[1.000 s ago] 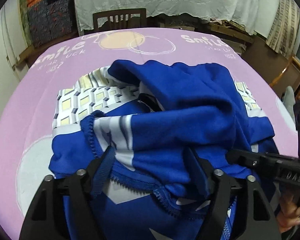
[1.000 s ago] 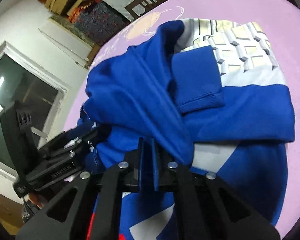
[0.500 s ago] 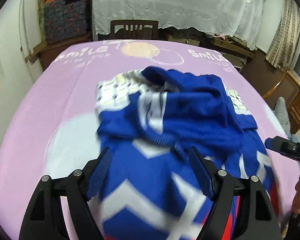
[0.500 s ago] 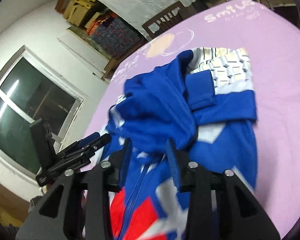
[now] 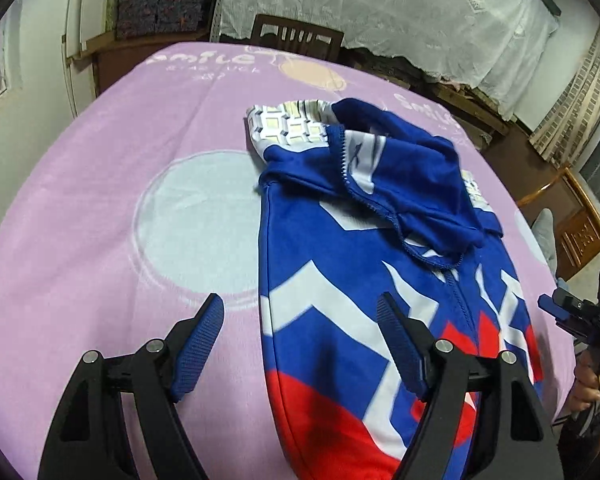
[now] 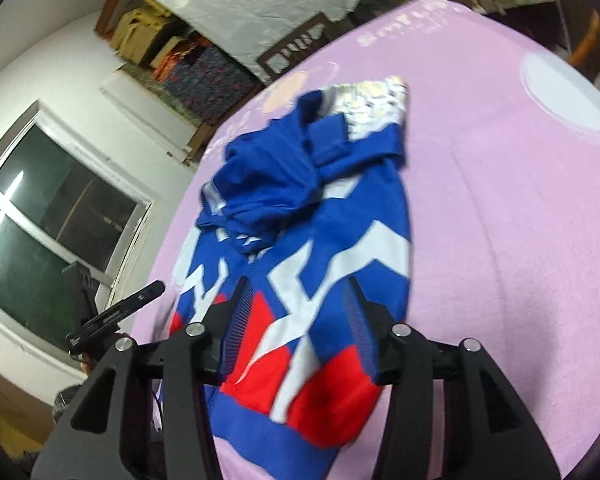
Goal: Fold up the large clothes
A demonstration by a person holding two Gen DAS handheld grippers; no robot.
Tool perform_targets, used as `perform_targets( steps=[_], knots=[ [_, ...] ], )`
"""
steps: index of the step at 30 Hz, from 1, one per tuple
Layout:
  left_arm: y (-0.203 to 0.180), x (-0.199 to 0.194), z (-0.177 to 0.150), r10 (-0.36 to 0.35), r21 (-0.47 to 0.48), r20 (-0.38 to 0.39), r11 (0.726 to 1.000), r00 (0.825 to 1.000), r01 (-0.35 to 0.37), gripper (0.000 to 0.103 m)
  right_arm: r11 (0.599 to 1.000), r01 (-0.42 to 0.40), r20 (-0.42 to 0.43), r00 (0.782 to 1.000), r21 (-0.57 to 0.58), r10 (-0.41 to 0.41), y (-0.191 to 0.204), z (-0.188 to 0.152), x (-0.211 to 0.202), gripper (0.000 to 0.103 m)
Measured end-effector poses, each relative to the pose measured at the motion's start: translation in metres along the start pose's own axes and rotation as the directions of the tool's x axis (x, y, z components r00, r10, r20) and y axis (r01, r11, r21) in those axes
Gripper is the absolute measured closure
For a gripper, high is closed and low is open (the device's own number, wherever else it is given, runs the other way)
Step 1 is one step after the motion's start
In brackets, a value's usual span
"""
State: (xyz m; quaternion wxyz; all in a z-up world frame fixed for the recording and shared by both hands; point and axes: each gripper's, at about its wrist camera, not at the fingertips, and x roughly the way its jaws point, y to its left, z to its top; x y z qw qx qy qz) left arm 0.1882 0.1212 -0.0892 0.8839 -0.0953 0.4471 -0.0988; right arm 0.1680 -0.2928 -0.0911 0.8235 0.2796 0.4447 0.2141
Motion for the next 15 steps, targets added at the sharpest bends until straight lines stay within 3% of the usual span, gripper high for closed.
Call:
perform_targets(
  steps=[7, 15],
  knots=[
    [0.012, 0.043, 0.027, -0.049, -0.042, -0.089, 0.998, 0.995, 0.045, 0.026, 0.997, 0.028, -0.030, 0.999, 0.066, -0.026, -0.024, 0.020, 0.028, 0.055],
    [0.007, 0.051, 0.032, -0.077, -0.026, -0.091, 0.997, 0.993, 0.075, 0.026, 0.992, -0.011, -0.062, 0.998, 0.127, 0.019, -0.040, 0.032, 0.052, 0.057]
  ],
)
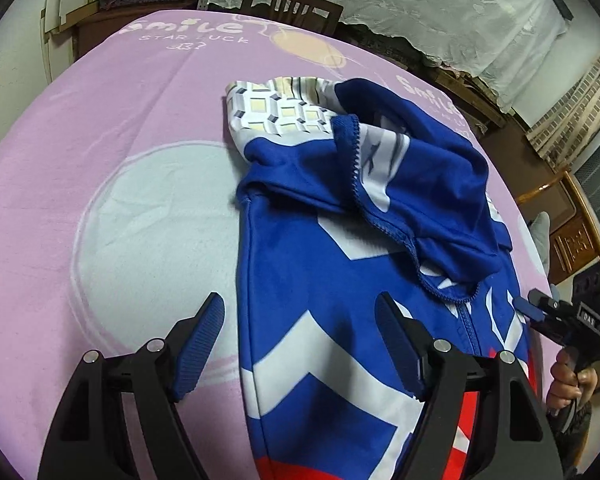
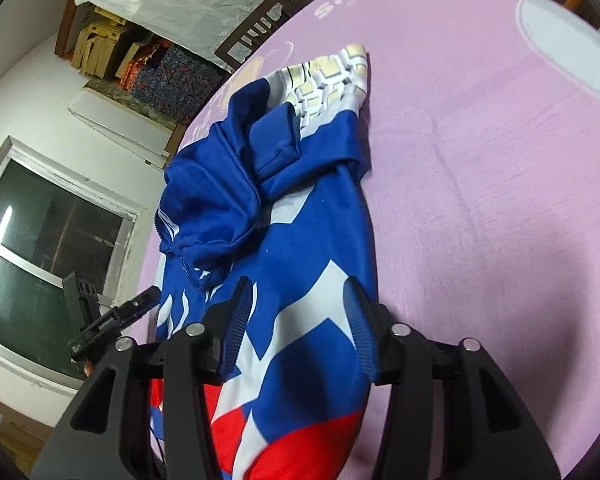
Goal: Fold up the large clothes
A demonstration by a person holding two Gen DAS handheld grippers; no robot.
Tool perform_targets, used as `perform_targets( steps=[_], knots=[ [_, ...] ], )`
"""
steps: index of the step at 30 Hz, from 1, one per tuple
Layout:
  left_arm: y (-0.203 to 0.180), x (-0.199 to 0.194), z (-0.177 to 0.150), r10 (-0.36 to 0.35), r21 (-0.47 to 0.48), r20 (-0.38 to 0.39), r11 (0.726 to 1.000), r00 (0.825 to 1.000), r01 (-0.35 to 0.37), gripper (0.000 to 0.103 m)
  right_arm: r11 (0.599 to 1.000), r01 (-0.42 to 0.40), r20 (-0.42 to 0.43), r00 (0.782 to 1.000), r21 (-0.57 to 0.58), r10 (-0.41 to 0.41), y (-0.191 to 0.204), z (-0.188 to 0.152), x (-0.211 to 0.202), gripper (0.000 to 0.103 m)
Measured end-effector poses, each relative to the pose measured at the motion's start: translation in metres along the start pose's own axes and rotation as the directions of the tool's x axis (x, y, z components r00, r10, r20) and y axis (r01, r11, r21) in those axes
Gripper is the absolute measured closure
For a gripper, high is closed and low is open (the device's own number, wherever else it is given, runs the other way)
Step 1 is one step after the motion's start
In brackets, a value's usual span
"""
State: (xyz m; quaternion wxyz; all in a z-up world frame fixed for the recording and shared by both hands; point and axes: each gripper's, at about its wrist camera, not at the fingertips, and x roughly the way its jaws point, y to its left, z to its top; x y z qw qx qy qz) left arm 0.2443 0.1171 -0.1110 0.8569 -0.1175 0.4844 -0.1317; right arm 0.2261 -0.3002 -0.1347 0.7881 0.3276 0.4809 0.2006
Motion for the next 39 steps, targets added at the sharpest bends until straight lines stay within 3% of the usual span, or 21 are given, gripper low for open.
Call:
perform_targets(
  steps=[9, 12, 15, 20, 24, 28, 31, 34, 39],
  knots=[
    [-0.017, -0.020, -0.044, -0.055, 0.034, -0.024, 0.998, 0.998, 0.056, 0.026, 1.000, -0.031, 0.000, 1.000, 0.002, 0.031, 0.002, -0.021, -0.018, 0.055],
    [-0.019, -0.029, -0.062, -0.090, 0.031, -0.028, 0.995, 0.996, 0.091, 0.034, 0.999, -0.022, 0.002, 1.000, -0.029, 0.022, 0.008, -0.032, -0.031, 0.056],
    [-0.021, -0.038, -0.080, -0.117, 0.028, -0.034, 0.993, 0.993, 0.118, 0.043, 0.999, -0.012, -0.018, 1.000, -0.053, 0.011, 0.011, -0.055, -0.041, 0.056],
    [-0.028, -0.051, -0.107, -0.179, 0.032, -0.063, 0.983, 0.982, 0.181, 0.044, 0.996, 0.008, -0.052, 0.999, -0.089, -0.012, 0.012, -0.093, -0.052, 0.056],
    [-0.035, -0.058, -0.126, -0.174, 0.069, -0.058, 0.982, 0.983, 0.178, 0.044, 0.995, -0.020, -0.099, 0.995, -0.103, 0.010, 0.015, -0.118, -0.053, 0.055],
    [-0.032, -0.058, -0.127, -0.194, 0.056, -0.050, 0.979, 0.980, 0.196, 0.045, 0.990, -0.041, -0.108, 0.994, -0.132, 0.027, 0.021, -0.122, -0.046, 0.055],
    [-0.031, -0.055, -0.124, -0.197, 0.056, -0.047, 0.978, 0.979, 0.199, 0.053, 0.990, -0.070, -0.110, 0.992, -0.123, 0.057, 0.022, -0.119, -0.040, 0.055],
    [-0.030, -0.057, -0.126, -0.191, 0.065, -0.054, 0.979, 0.980, 0.194, 0.060, 0.988, -0.061, -0.106, 0.993, -0.143, 0.046, 0.023, -0.121, -0.041, 0.063],
    [-0.025, -0.060, -0.130, -0.202, 0.066, -0.057, 0.976, 0.978, 0.205, 0.061, 0.983, -0.075, -0.106, 0.993, -0.166, 0.058, 0.021, -0.125, -0.044, 0.067]
  ],
)
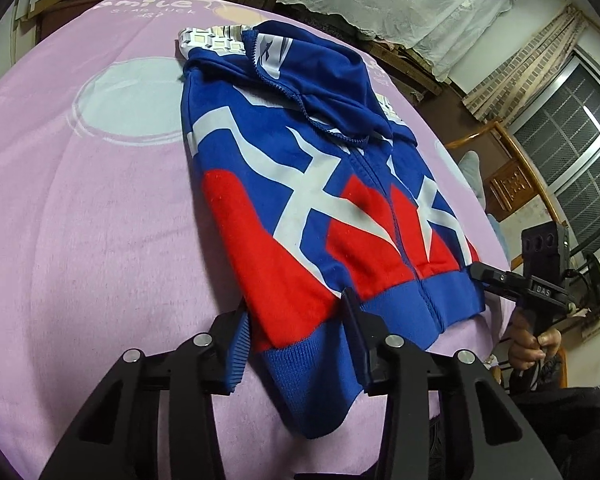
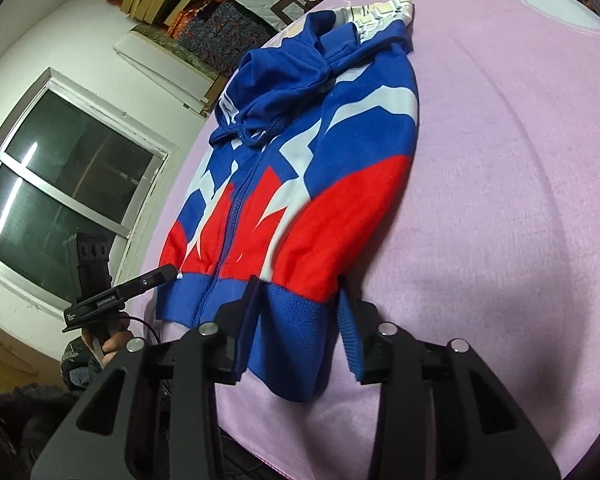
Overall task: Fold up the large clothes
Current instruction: 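Grasp the blue ribbed hem with both grippers and lift it toward the hood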
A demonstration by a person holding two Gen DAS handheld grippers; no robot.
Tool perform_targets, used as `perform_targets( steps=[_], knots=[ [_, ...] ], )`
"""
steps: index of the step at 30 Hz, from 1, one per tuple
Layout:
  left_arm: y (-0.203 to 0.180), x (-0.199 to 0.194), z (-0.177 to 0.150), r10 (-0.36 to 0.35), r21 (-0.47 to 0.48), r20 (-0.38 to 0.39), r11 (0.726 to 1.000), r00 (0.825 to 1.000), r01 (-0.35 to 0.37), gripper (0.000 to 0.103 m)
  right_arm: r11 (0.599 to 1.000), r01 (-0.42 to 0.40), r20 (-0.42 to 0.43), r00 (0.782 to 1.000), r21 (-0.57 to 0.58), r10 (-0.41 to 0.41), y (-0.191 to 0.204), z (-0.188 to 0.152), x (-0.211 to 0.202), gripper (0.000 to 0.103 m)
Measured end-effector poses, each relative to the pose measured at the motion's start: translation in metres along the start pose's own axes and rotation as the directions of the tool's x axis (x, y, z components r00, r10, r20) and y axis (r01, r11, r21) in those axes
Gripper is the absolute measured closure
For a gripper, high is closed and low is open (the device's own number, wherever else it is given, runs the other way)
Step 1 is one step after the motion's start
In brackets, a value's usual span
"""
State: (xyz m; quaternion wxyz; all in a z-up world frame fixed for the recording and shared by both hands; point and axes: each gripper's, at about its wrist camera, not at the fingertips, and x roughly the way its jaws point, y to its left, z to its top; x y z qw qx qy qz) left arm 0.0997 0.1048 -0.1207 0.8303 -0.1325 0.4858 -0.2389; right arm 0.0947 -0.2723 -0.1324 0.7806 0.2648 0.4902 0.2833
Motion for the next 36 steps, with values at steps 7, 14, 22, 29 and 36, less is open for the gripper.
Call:
perform_targets(
  steps=[7, 14, 22, 29, 36],
  knots=[
    [0.000, 0.005, 0.008, 0.027, -0.013, 0.010, 1.000, 1.000, -0.026, 0.084, 1.000, -0.013, 0.011, 1.000, -0.015, 0.013, 0.002, 0.002, 0.004, 0.077],
    [-0.009, -0.012, 0.025, 0.021, 0.013, 0.075, 1.000, 0.997, -0.022, 0.088, 0.996, -0.071, 0.063, 0.995, -0.054, 0.074, 0.016, 0.012, -0.009, 0.082],
    [-0.029, -0.039, 0.073, 0.039, 0.070, 0.181, 0.996, 0.983, -0.052, 0.088, 0.988, -0.122, 0.132, 0.982, -0.092, 0.133, 0.037, 0.056, -0.026, 0.082],
    [-0.045, -0.053, 0.124, 0.048, 0.118, 0.269, 0.990, 0.962, -0.082, 0.088, 0.985, -0.135, 0.200, 0.968, -0.104, 0.154, 0.049, 0.113, -0.031, 0.083],
    [-0.042, -0.035, 0.186, 0.063, 0.109, 0.274, 0.989, 0.960, -0.096, 0.088, 0.987, -0.140, 0.257, 0.954, -0.083, 0.157, 0.050, 0.178, -0.021, 0.084]
  ],
)
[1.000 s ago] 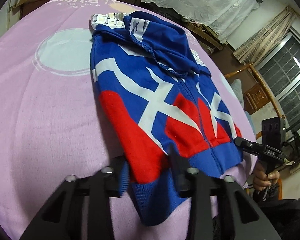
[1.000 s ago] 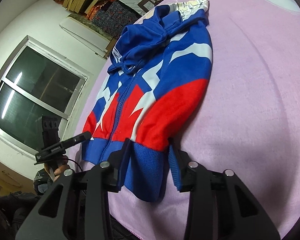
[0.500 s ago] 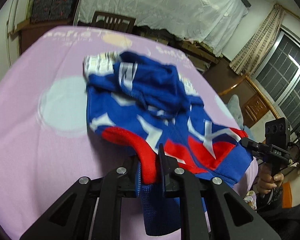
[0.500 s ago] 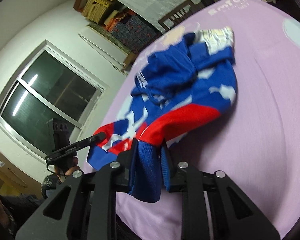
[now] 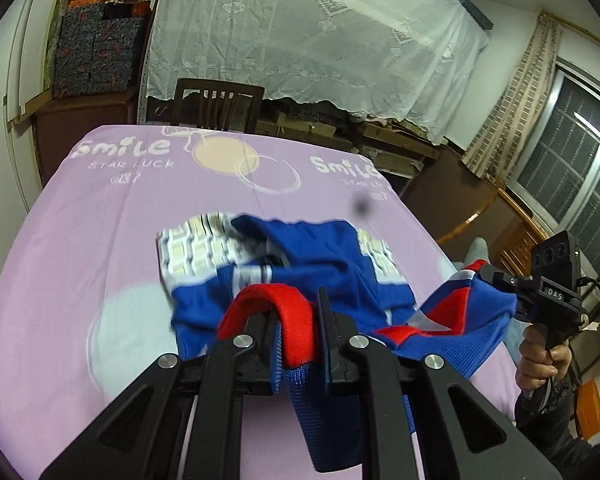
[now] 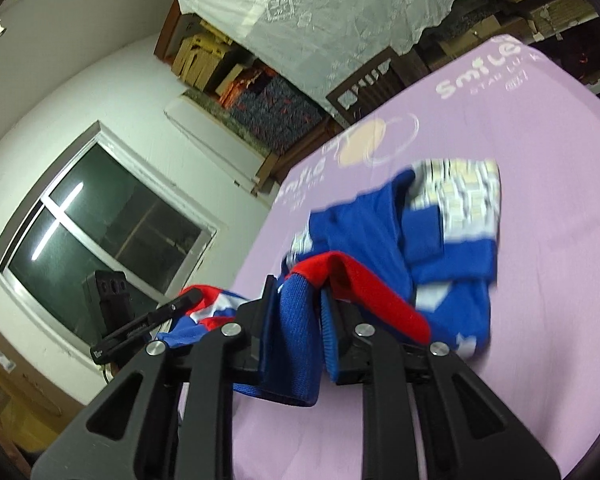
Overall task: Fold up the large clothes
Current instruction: 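Grasp the blue ribbed hem with both grippers and lift it toward the hood, then carry the held hem over the hood with both grippers and lay it down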
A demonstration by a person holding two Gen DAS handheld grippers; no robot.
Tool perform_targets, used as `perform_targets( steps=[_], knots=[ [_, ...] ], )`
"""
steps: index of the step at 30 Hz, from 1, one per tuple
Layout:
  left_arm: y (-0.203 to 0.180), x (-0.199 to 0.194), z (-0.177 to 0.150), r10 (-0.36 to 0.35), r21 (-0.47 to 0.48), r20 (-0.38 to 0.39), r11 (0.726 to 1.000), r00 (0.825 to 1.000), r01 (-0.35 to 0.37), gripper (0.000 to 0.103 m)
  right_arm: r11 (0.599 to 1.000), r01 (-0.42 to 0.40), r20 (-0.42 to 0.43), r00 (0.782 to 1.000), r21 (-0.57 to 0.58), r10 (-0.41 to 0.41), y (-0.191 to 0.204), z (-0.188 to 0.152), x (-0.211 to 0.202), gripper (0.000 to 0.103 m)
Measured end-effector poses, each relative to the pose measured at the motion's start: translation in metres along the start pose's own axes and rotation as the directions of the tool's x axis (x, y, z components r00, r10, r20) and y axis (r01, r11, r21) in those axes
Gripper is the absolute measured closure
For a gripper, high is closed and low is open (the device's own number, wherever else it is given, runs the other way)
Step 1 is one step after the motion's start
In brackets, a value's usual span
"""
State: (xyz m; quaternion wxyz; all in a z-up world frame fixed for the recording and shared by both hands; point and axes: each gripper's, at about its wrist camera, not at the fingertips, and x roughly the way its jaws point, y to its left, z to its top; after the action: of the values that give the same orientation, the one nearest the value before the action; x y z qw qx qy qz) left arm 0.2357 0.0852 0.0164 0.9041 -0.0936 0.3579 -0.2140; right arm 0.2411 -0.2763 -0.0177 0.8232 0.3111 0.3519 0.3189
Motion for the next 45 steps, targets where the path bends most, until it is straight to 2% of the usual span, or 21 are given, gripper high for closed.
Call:
perform_targets(
  steps=[7, 12, 14, 17, 23, 26, 28, 29, 30, 31, 34, 36, 39, 42, 45],
  knots=[
    [0.029, 0.059, 0.051, 0.014, -0.078, -0.025, 0.997, 1.000, -0.016, 0.088, 0.997, 0.025, 0.005, 1.000, 0.077, -0.025, -0.037, 0.064, 0.055, 0.084],
    [0.058, 0.118, 0.068, 0.063, -0.116, -0.074, 0.991, 0.995, -0.071, 0.088, 0.982, 0.080, -0.022, 0.997, 0.172, -0.077, -0.087, 0.095, 0.103, 0.085],
    [0.071, 0.147, 0.069, 0.082, -0.131, -0.107, 0.987, 0.991, -0.096, 0.088, 0.972, 0.096, -0.035, 0.995, 0.217, -0.091, -0.109, 0.101, 0.121, 0.085],
    [0.077, 0.179, 0.062, 0.124, -0.103, -0.139, 0.985, 0.982, -0.139, 0.088, 0.958, 0.109, -0.056, 0.994, 0.264, -0.098, -0.136, 0.104, 0.144, 0.085],
    [0.097, 0.217, 0.046, 0.087, -0.148, -0.196, 0.982, 0.977, -0.118, 0.086, 0.938, 0.150, -0.112, 0.986, 0.312, -0.121, -0.172, 0.092, 0.176, 0.084],
    [0.098, 0.213, 0.046, 0.084, -0.160, -0.195, 0.980, 0.977, -0.116, 0.086, 0.931, 0.138, -0.119, 0.988, 0.339, -0.103, -0.179, 0.089, 0.180, 0.084],
    [0.098, 0.206, 0.046, 0.085, -0.170, -0.193, 0.978, 0.978, -0.119, 0.084, 0.942, 0.131, -0.105, 0.989, 0.308, -0.104, -0.171, 0.091, 0.174, 0.077],
    [0.097, 0.200, 0.046, 0.083, -0.178, -0.191, 0.977, 0.978, -0.118, 0.082, 0.951, 0.126, -0.089, 0.991, 0.282, -0.105, -0.164, 0.093, 0.168, 0.068],
    [0.097, 0.190, 0.047, 0.074, -0.191, -0.178, 0.976, 0.981, -0.108, 0.076, 0.956, 0.123, -0.076, 0.991, 0.266, -0.107, -0.157, 0.095, 0.163, 0.055],
    [0.097, 0.178, 0.048, 0.061, -0.206, -0.154, 0.974, 0.986, -0.093, 0.070, 0.964, 0.110, -0.050, 0.994, 0.244, -0.101, -0.147, 0.098, 0.153, 0.051],
    [0.092, 0.148, 0.050, 0.064, -0.221, -0.102, 0.971, 0.993, -0.085, 0.061, 0.979, 0.062, 0.011, 0.998, 0.196, -0.065, -0.122, 0.099, 0.124, 0.049],
    [0.087, 0.136, 0.054, 0.100, -0.204, -0.086, 0.972, 0.991, -0.116, 0.056, 0.983, 0.069, 0.027, 0.997, 0.172, -0.074, -0.111, 0.097, 0.112, 0.049],
    [0.079, 0.106, 0.067, 0.223, -0.148, -0.044, 0.963, 0.974, -0.227, 0.056, 0.985, 0.105, 0.019, 0.994, 0.137, -0.109, -0.099, 0.089, 0.098, 0.049],
    [0.075, 0.081, 0.085, 0.279, -0.136, -0.004, 0.951, 0.960, -0.277, 0.056, 0.983, 0.139, 0.026, 0.989, 0.117, -0.143, -0.090, 0.083, 0.082, 0.049],
    [0.068, 0.073, 0.091, 0.335, -0.098, 0.002, 0.938, 0.942, -0.333, 0.056, 0.981, 0.177, 0.035, 0.983, 0.079, -0.180, -0.076, 0.080, 0.070, 0.050]
  ],
)
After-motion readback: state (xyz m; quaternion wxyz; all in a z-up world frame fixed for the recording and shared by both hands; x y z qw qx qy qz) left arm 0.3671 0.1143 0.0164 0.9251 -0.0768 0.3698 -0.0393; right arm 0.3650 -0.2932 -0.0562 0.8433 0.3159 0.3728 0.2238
